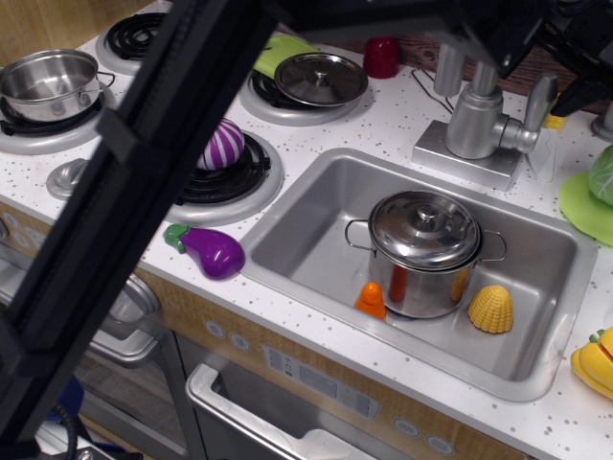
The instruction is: Turn lever vertical to front
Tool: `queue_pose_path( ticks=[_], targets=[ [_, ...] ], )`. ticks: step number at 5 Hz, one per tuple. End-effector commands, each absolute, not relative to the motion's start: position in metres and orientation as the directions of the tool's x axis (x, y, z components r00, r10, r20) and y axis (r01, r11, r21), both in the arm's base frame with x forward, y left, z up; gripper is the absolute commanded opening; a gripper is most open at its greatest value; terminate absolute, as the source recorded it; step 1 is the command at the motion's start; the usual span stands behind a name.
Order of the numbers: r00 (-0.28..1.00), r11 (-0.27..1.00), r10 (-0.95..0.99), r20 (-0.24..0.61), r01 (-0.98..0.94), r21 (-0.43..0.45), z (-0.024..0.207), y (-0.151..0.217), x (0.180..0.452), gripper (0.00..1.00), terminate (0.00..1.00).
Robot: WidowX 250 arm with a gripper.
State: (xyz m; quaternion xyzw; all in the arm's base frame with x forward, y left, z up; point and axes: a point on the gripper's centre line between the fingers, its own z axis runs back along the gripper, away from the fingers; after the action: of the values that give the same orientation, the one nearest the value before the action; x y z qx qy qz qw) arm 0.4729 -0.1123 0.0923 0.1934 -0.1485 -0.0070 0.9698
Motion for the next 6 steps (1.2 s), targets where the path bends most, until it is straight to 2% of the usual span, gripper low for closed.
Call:
queue_pose_path(
  ticks=[1,2,4,6],
  targets=[
    [0.938,0.946,-0.058,0.342,-0.057,0.318,0.116,-0.118,0.479,1.00,0.00],
    [0.945,0.955,-0.035,0.325,-0.064,0.290,0.113,-0.117,0.478,0.00,0.00],
    [0.948,0.959,-0.014,0.318,-0.077,0.274,0.111,-0.117,0.473,0.00,0.00],
    [0.951,0.968,0.046,0.304,-0.118,0.223,0.095,-0.123,0.454,0.00,0.00]
  ],
)
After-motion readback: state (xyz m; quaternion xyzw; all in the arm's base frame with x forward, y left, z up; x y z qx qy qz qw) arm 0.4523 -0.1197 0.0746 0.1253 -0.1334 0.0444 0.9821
